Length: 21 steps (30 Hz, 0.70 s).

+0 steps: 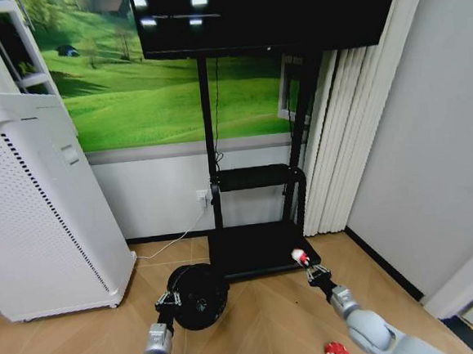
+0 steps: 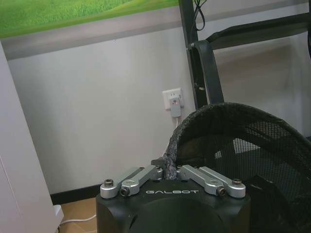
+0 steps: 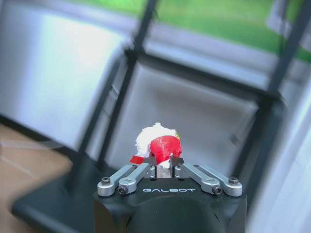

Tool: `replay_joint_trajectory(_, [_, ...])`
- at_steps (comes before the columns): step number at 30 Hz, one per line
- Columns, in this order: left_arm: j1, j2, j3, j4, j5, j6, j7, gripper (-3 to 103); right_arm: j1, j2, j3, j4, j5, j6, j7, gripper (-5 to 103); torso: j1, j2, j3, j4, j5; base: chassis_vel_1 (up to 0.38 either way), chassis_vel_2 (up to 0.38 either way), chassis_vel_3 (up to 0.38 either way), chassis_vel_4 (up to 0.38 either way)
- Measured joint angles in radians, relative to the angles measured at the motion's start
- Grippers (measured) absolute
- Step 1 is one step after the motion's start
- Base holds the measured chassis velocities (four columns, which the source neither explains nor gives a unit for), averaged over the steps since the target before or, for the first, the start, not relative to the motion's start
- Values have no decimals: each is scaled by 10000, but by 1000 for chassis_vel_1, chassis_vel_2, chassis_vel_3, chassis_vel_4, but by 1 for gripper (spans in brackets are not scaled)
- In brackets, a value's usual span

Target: Pick up the trash bin and place the garbage on the floor into it.

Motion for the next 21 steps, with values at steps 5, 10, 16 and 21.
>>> replay_joint_trajectory(5, [235,342,-241,-275,-69,-178,45,4,-291,176,-145,1037,-317,834,-681,13,0,1,0,0,-1,0,0,0,0])
replay_joint_trajectory(10, [363,566,-384,-425,-110,-269,62,4,-141,432,-781,1212,-960,1270,-1068,13,0,0,0,0,-2,0,0,0,0])
replay_joint_trajectory(16, [325,842,-508,-443,-174,-315,65,4,517,1030,-2166,785,-1708,1776,-1245,13,0,1,1,-1,-2,0,0,0,0])
replay_joint_trajectory(21, [196,900,-355,-308,-183,-319,60,4,1548,1758,-3528,-118,-2020,2311,-1383,13,0,0,1,-1,-3,0,0,0,0])
